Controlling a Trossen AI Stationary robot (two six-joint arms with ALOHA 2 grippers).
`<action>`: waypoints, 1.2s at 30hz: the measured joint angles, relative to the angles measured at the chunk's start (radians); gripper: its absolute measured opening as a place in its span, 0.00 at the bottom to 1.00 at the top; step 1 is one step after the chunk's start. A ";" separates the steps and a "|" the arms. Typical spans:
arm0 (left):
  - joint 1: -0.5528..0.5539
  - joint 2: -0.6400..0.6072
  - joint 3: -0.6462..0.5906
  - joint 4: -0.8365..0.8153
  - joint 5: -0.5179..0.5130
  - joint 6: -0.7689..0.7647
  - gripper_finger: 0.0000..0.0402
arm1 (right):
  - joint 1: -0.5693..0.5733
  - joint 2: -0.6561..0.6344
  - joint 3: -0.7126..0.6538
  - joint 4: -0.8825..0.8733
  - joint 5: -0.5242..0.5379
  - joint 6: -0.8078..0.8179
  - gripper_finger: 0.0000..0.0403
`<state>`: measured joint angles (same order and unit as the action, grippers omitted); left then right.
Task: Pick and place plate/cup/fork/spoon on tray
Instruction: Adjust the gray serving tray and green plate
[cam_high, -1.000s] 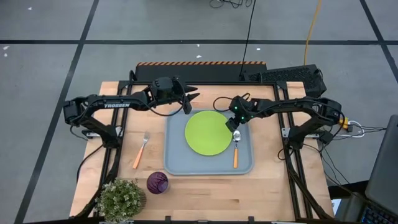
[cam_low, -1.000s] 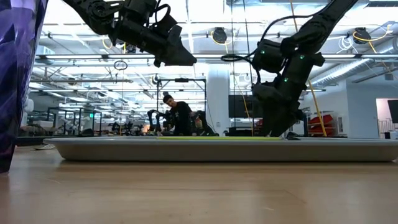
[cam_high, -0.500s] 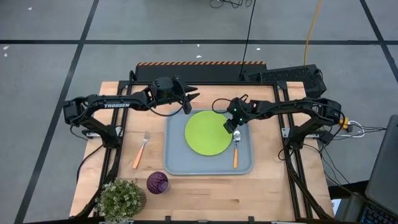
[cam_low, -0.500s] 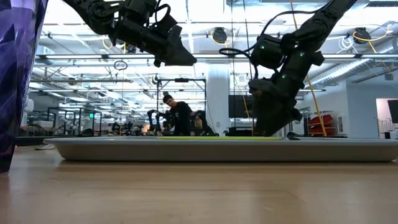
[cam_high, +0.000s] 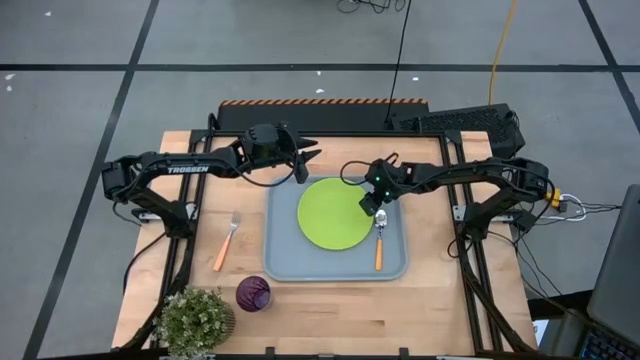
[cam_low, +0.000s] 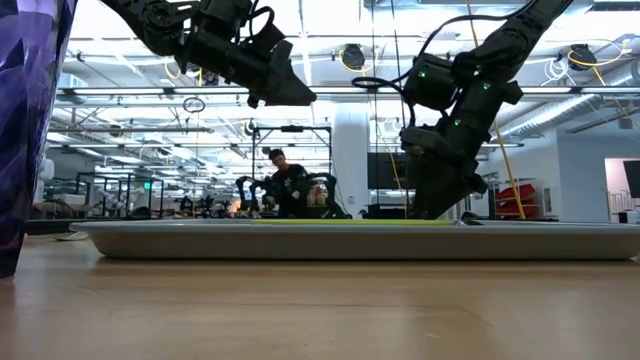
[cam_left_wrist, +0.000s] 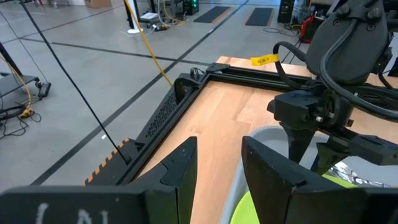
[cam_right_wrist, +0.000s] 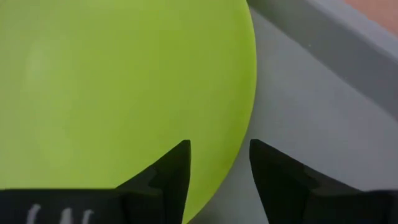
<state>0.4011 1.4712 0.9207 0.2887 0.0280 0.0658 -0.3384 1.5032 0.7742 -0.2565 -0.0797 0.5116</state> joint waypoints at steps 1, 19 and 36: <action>0.000 0.000 0.000 0.000 0.000 0.000 0.32 | 0.000 0.000 0.000 0.004 0.000 0.000 0.36; 0.000 0.000 0.000 0.000 0.000 -0.004 0.32 | 0.020 -0.001 -0.014 0.001 -0.004 0.029 0.27; 0.000 0.000 0.000 0.000 0.000 -0.003 0.32 | 0.020 -0.001 -0.095 0.179 -0.079 0.025 0.26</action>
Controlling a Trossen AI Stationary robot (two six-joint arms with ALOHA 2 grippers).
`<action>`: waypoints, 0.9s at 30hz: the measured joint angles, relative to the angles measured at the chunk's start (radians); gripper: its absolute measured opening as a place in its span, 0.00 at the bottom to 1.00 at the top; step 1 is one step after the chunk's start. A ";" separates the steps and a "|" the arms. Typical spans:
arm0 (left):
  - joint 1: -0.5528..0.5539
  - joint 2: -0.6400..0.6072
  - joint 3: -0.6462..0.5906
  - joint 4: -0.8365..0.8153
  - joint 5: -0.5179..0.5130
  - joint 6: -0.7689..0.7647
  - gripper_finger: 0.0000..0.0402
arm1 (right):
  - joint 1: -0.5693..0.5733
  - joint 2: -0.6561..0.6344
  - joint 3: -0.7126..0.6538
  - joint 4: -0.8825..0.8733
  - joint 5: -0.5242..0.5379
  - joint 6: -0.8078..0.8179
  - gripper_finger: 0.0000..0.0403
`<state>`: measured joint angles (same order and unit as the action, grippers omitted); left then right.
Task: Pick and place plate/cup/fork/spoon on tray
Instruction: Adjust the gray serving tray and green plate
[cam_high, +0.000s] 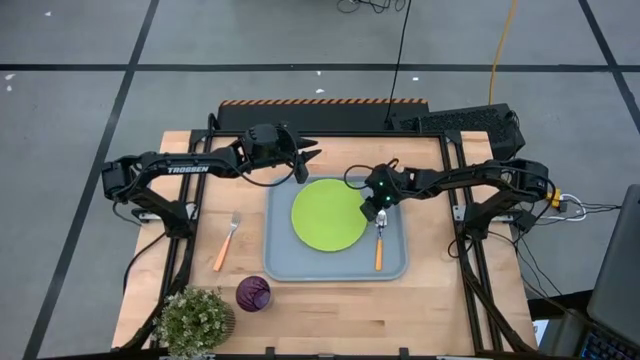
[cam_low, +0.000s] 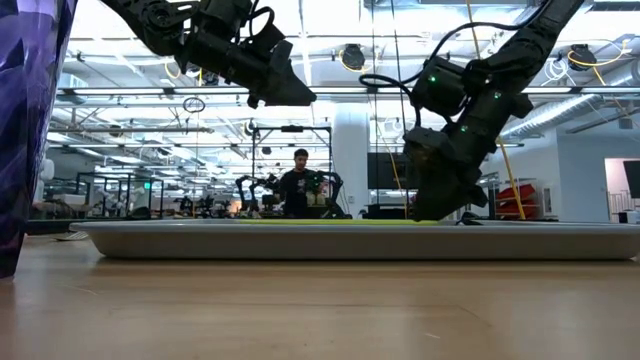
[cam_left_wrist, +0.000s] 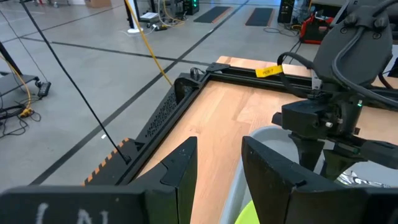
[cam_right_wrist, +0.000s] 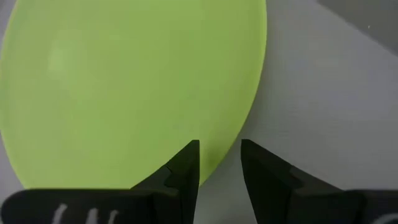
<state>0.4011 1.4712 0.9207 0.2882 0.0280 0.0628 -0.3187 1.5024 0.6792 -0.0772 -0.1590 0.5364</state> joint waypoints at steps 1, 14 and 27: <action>0.000 0.000 0.000 0.000 0.000 0.000 0.32 | 0.000 0.000 0.000 -0.002 0.000 -0.003 0.25; 0.000 0.000 0.000 0.000 0.000 0.004 0.32 | 0.000 -0.003 0.000 -0.010 -0.037 -0.084 0.01; 0.000 0.000 0.000 0.000 0.000 0.003 0.32 | 0.000 -0.011 0.000 -0.001 0.028 -0.048 0.00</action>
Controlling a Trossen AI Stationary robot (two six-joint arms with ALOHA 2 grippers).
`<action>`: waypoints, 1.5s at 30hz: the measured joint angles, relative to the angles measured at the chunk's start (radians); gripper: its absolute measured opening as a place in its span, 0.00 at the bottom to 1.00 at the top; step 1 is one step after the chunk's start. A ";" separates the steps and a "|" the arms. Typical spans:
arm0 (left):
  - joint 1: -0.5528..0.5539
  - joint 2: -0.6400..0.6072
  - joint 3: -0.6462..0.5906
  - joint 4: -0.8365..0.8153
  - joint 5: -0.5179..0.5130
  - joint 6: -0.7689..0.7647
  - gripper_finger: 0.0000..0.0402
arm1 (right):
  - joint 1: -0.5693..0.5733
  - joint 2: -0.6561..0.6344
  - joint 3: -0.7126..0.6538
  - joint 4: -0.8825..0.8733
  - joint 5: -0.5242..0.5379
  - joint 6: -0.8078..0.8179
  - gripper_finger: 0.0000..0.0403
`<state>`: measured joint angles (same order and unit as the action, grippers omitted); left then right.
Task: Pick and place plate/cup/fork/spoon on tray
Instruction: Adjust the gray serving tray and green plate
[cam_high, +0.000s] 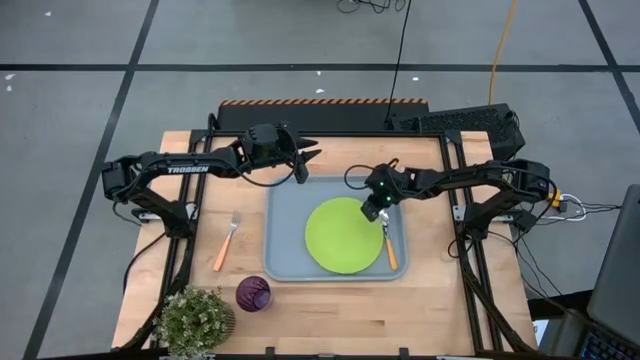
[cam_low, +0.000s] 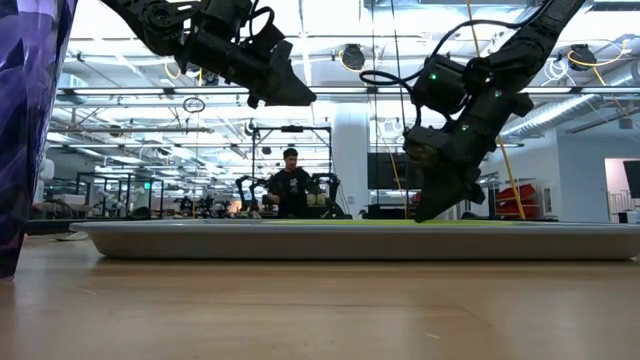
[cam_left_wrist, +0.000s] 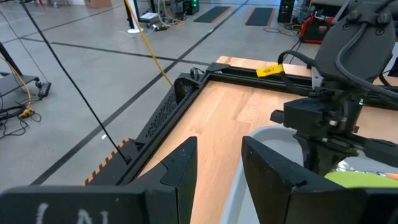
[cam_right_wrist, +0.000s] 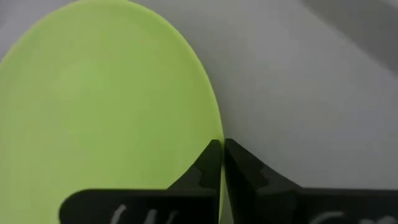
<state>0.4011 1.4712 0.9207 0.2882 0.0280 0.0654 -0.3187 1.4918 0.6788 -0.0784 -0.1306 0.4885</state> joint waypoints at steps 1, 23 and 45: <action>0.000 0.000 0.000 0.000 0.000 0.000 0.32 | 0.000 0.000 0.000 0.001 0.005 0.009 0.00; 0.004 0.000 0.000 -0.026 -0.001 0.016 0.32 | 0.020 0.000 0.000 0.042 0.060 0.207 0.00; 0.004 0.000 0.000 -0.026 -0.001 0.013 0.32 | 0.026 0.000 0.000 0.052 0.084 0.312 0.13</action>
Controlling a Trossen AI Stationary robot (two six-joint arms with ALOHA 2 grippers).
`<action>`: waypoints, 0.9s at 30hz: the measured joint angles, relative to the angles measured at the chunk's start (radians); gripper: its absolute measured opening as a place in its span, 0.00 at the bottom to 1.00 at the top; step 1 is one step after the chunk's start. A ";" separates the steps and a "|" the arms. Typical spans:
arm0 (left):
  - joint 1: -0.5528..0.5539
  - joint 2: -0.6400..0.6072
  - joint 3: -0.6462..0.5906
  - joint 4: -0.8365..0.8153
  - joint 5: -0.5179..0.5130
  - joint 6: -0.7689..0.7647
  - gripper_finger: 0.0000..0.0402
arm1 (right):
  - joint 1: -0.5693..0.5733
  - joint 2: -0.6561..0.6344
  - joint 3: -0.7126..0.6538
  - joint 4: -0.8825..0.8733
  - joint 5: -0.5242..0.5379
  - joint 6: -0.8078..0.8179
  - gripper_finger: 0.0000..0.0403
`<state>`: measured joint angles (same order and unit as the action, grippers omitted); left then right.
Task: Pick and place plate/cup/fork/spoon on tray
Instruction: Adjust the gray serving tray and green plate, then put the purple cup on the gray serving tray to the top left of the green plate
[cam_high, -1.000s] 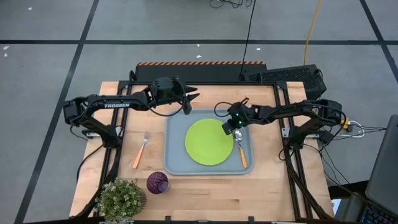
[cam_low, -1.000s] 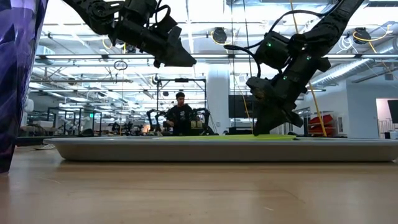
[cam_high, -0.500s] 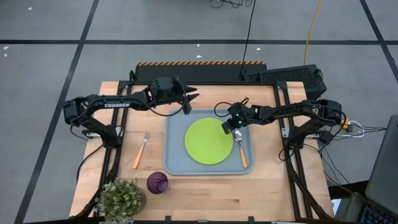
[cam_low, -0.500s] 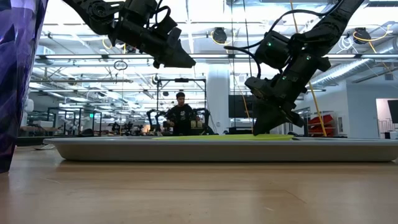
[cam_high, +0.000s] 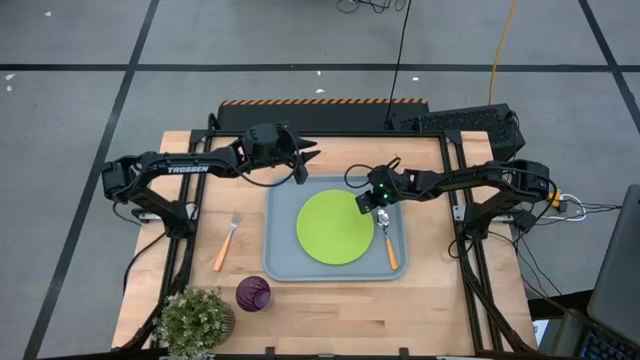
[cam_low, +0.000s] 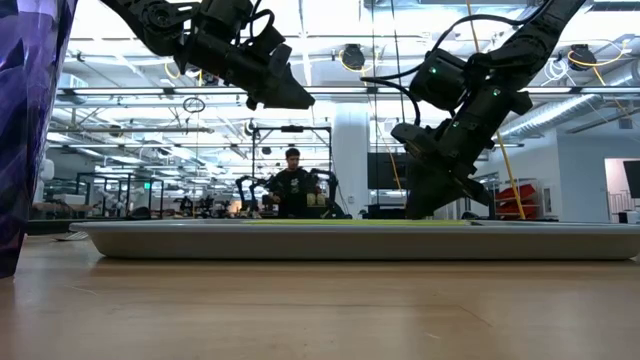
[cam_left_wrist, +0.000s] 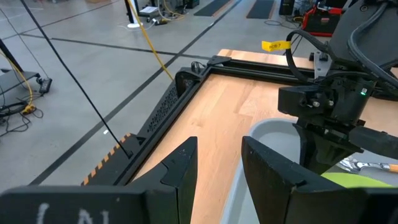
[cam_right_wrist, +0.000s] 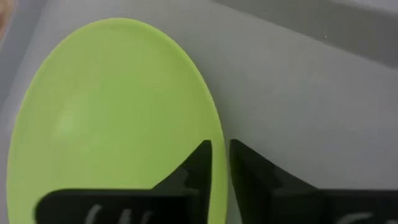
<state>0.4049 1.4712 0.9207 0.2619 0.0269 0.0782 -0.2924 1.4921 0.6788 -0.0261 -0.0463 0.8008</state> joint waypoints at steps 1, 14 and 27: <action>0.000 0.000 0.000 0.000 0.000 0.000 0.32 | 0.000 0.000 0.000 0.000 0.000 0.005 0.16; -0.002 0.000 0.000 -0.028 0.000 -0.001 0.32 | -0.003 0.000 0.000 0.111 0.072 -0.122 0.36; -0.045 -0.252 0.002 -0.244 -0.002 0.001 0.32 | -0.045 -0.090 0.001 0.312 0.071 -0.481 0.36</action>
<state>0.3599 1.2195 0.9226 0.0179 0.0253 0.0795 -0.3378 1.4019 0.6796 0.2859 0.0250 0.3199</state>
